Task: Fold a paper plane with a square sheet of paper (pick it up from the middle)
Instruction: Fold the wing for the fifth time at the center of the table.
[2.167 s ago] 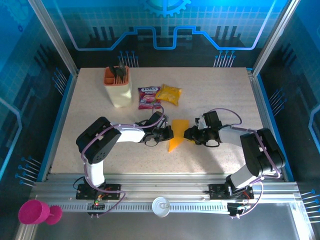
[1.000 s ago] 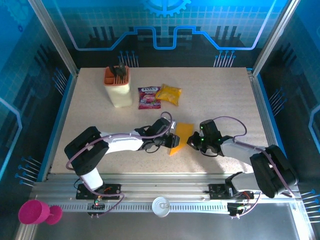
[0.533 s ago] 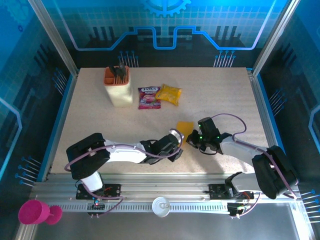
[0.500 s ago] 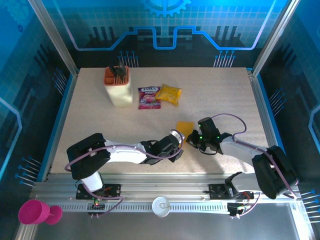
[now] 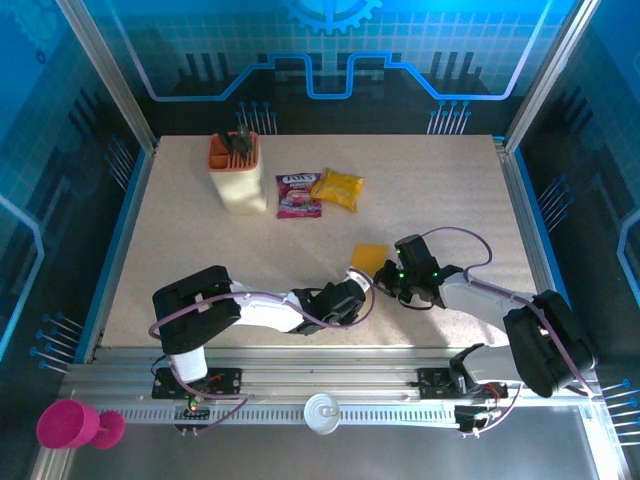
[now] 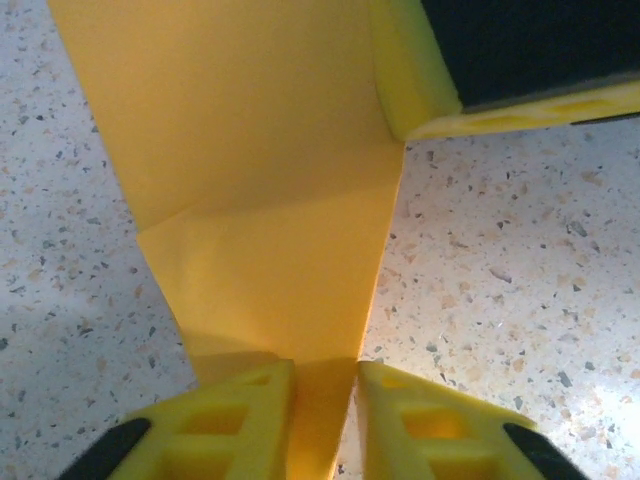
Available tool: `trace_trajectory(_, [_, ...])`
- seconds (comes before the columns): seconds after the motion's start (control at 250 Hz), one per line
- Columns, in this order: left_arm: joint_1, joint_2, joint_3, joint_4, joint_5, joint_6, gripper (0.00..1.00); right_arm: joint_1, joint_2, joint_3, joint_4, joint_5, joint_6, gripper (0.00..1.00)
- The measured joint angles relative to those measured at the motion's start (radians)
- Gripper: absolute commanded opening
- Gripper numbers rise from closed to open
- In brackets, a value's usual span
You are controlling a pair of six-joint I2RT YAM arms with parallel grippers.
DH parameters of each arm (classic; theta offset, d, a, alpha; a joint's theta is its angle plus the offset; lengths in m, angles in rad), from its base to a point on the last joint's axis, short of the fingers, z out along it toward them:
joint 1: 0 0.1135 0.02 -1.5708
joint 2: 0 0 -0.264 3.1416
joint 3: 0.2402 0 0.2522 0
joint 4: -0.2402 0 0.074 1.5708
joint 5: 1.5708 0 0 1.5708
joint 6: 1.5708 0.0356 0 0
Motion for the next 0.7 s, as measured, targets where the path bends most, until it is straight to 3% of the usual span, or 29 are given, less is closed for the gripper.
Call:
trace_trajectory(0.447, [-0.001,0.002,0.000,0.010,-0.016,0.015,0.00,0.000,0.002,0.000,0.000,0.000,0.000,0.00])
trace_trajectory(0.627, [-0.001,0.015,-0.001,0.018,-0.015,0.014,0.00,0.000,0.008,0.000,0.000,-0.001,0.000,0.00])
trace_trajectory(0.699, [-0.001,0.015,-0.001,0.020,-0.014,0.014,0.00,0.000,0.009,0.000,0.000,-0.003,0.000,0.08])
